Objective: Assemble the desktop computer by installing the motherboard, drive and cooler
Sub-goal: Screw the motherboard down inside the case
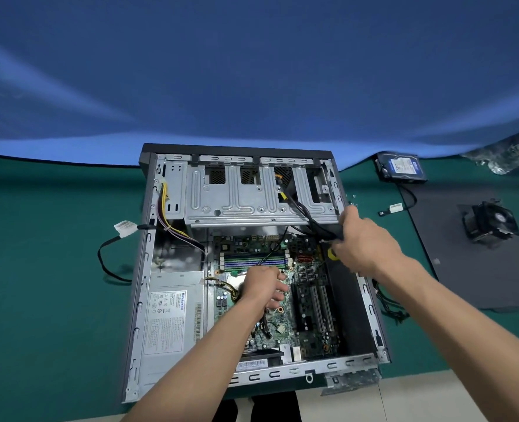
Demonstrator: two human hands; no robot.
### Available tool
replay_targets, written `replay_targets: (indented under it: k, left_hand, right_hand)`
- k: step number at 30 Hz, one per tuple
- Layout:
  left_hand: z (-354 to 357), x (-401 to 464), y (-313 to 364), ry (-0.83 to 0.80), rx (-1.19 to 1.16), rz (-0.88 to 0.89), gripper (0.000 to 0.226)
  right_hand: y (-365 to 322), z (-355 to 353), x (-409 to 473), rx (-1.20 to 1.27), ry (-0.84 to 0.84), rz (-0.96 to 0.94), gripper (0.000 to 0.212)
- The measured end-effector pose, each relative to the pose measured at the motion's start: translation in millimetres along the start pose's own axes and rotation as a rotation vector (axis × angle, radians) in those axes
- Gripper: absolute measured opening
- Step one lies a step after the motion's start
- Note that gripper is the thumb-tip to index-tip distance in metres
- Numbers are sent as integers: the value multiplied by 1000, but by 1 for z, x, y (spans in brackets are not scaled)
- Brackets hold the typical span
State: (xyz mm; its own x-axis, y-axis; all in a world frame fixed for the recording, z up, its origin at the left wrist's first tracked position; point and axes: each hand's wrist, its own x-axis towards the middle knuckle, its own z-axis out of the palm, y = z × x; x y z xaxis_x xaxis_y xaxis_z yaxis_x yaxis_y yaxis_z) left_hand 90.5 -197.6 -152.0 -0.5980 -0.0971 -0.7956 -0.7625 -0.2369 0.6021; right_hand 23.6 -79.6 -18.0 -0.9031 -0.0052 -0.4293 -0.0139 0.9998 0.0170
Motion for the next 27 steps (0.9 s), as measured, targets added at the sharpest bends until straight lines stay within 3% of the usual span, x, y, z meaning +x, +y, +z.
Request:
replay_targets:
  k: [3, 6, 8, 10, 14, 17, 20, 25, 27]
  left_hand:
    - [1, 1, 0, -4, 15, 7, 18]
    - [0, 1, 0, -4, 21, 8, 18]
    - [0, 1, -2, -3, 26, 10, 18]
    - [0, 2, -1, -7, 21, 10, 19]
    - [0, 1, -1, -9, 21, 5, 19]
    - [1, 3, -1, -6, 29, 4, 19]
    - [1, 3, -1, -3, 23, 6, 19]
    - [0, 5, -2, 4, 27, 9, 19]
    - [0, 5, -2, 4, 26, 8, 19]
  right_hand:
    - [-4, 1, 2, -61, 79, 31, 32]
    - [-8, -1, 4, -20, -39, -3, 38]
    - [-7, 3, 5, -92, 25, -13, 28]
    - [-5, 2, 4, -151, 125, 34, 32]
    - [-2, -8, 4, -61, -122, 23, 50]
    - [-4, 3, -3, -30, -31, -78, 32]
    - [-7, 4, -1, -178, 125, -17, 23]
    - [-4, -3, 2, -175, -42, -24, 37]
    - [-4, 3, -3, -198, 8, -44, 28]
